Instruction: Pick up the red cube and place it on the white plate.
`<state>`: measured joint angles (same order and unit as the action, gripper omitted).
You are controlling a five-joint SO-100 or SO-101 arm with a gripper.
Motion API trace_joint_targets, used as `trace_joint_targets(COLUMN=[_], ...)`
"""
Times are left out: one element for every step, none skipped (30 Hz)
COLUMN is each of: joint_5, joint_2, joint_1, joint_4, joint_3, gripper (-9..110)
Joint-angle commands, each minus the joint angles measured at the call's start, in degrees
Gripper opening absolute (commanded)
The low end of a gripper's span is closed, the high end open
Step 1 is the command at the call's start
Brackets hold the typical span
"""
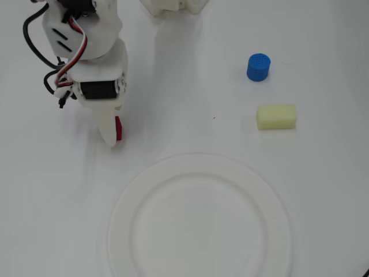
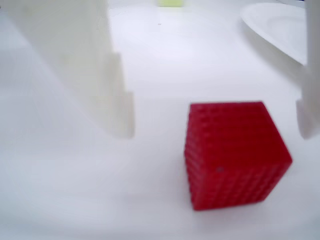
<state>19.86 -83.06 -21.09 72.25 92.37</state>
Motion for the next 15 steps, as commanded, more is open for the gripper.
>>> trace_joint_targets(joint_5=[0.7, 0.9, 1.2, 1.7, 1.9, 2.1, 2.3, 2.5, 2.5, 2.6, 2.7, 2.7, 3.1, 3.6, 4.0], joint_2=[0.4, 1.0, 1.6, 2.5, 3.3, 4.0, 4.5, 4.7, 4.7, 4.4, 3.8, 3.1, 2.1, 0.9, -0.5], joint_1=[1.0, 1.1, 1.1, 1.1, 1.1, 1.1, 1.1, 1.1, 0.9, 0.7, 0.4, 0.1, -0.1, -0.2, -0.2], joint_4=[-1.7, -2.1, -2.4, -2.4, -2.4, -2.4, -2.4, -2.5, -2.9, -3.1, -3.3, -3.3, -3.3, -3.3, -3.1], joint_3=[-0.3, -0.4, -0.6, -1.1, -1.7, -2.2, -2.5, -2.6, -2.6, -2.6, -2.6, -2.6, -2.5, -2.3, -1.8], gripper=[24, 23, 22, 19, 15, 12, 10, 8, 5, 2, 0, 0, 0, 0, 0])
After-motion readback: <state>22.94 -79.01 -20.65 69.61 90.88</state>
